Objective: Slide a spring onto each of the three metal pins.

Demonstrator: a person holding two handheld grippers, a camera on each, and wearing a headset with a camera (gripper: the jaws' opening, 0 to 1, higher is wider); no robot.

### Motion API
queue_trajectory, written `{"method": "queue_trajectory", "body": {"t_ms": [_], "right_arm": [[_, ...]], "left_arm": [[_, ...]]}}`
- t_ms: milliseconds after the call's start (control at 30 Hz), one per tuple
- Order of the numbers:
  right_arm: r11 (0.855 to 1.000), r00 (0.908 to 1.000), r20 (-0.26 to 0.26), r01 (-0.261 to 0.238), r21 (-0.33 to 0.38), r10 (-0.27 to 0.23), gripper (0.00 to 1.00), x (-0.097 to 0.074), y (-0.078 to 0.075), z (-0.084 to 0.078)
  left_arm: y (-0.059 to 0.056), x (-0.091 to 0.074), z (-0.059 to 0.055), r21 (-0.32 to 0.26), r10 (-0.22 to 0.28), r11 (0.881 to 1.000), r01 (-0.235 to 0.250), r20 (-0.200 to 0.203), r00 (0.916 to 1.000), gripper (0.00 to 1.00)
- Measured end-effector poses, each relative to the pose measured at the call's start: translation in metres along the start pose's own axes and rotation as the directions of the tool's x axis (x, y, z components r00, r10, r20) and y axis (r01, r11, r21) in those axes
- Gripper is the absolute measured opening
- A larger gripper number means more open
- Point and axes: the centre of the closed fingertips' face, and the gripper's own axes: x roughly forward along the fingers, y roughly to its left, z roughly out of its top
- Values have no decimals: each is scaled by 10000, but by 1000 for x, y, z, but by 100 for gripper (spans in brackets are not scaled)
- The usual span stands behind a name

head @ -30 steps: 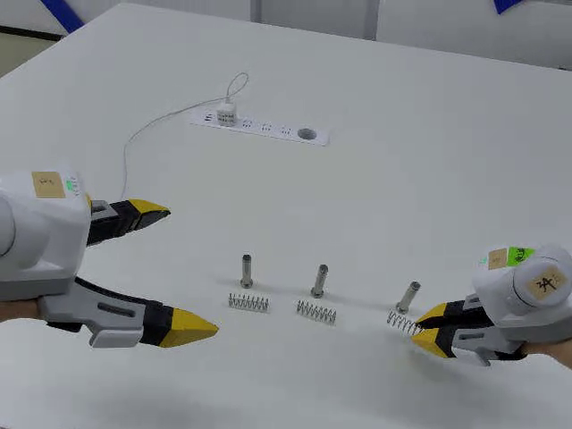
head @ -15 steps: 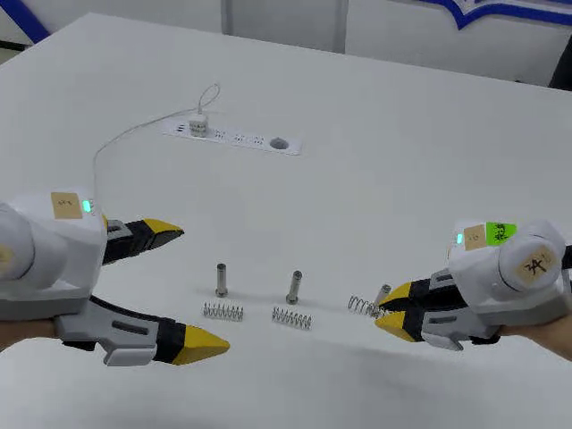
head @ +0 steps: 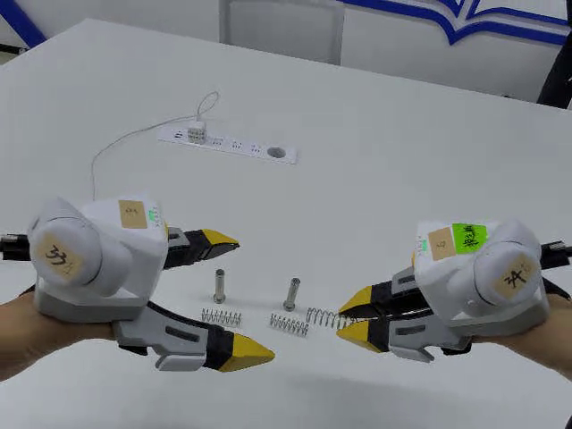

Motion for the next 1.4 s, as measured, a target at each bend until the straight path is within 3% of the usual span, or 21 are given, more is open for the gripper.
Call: {"method": "queue_trajectory", "body": {"t_ms": [133, 267, 400, 667, 1000, 1200, 1400], "right_arm": [[9986, 9999, 47, -89, -515, 91, 10, 1, 5, 15], [9963, 9995, 168, -244, -822, 259, 10, 1, 11, 27], [9958, 9993, 243, -267, -880, 289, 10, 1, 13, 29], [9942, 9993, 189, -301, -1035, 323, 10, -3, 17, 30], [9956, 9990, 400, -144, -924, 181, 10, -4, 16, 35], [9962, 9985, 528, -124, -867, 170, 10, -3, 17, 38], [9959, 9981, 569, -199, -881, 249, 10, -3, 20, 39]], "left_arm": [[-3, 1, -1, 164, -146, 9998, 147, -69, 9999, 75], [-11, 1, 4, 191, -496, 9986, 492, 210, 9985, 65], [-19, 1, 8, 203, -842, 9963, 833, 449, 9954, 54], [-27, 4, 12, 55, -1130, 9936, 1129, 708, 9911, 45], [-39, 10, 14, 144, -1692, 9856, 1686, 664, 9833, 33], [-39, 12, 13, 224, -1703, 9853, 1693, 546, 9839, 25], [-40, 11, 11, 252, -1714, 9851, 1703, 458, 9841, 24]]}}
